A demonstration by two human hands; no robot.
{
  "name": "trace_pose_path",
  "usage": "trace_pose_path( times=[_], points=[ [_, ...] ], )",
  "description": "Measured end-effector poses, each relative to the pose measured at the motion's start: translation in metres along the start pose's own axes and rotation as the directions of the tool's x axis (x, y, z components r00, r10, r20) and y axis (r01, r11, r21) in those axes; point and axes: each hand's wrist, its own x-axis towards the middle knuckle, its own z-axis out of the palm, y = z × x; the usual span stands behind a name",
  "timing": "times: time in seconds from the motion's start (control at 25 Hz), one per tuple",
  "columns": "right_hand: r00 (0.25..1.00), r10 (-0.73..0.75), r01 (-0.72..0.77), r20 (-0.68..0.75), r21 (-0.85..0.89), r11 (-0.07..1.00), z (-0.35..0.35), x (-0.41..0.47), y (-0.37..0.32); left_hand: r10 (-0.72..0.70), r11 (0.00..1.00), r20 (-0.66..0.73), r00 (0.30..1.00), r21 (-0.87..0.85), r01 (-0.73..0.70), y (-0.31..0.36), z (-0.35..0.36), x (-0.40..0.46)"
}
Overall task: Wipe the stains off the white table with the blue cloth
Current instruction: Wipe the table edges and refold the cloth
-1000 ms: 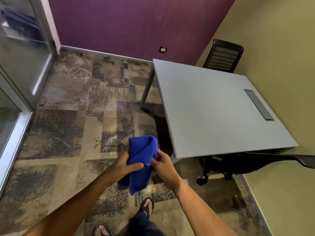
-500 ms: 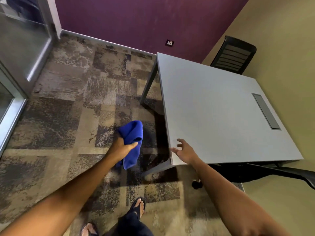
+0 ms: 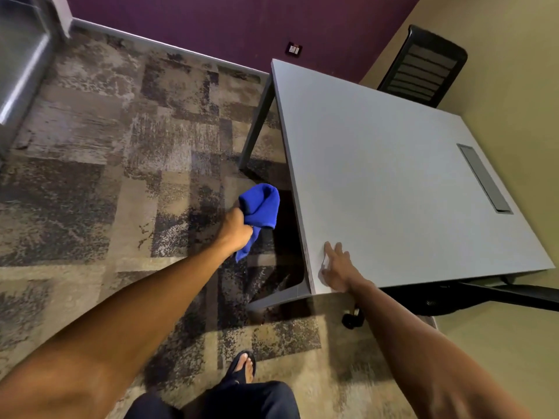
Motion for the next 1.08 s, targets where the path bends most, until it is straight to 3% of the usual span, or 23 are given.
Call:
trace_pose_path(
  times=[0.2,0.48,0.56,0.84,1.08],
  points=[
    [1.000,-0.001,0.001,-0.023,0.000,1.000,0.010,0.007,0.007,-0.030,0.985,-0.006,1.000,-0.168,0.029,0.005,0.054,0.017],
    [0.999,0.038,-0.037,-0.021,0.040,0.999,0.016,0.012,0.006,0.069,0.989,0.192,0.979,-0.139,-0.043,0.022,0.123,0.029],
    [0.999,0.049,-0.049,0.000,0.043,0.998,0.015,0.014,0.008,0.072,0.986,0.185,0.980,-0.161,-0.042,0.020,0.140,0.022],
    [0.999,0.030,-0.031,-0.017,-0.036,0.999,0.013,0.019,0.009,0.156,0.969,0.101,0.983,-0.207,-0.132,0.006,0.142,0.003],
    [0.997,0.038,-0.043,-0.071,-0.069,0.997,-0.007,0.021,0.010,0.186,0.974,0.192,0.964,-0.163,-0.156,-0.022,0.144,-0.052]
  ],
)
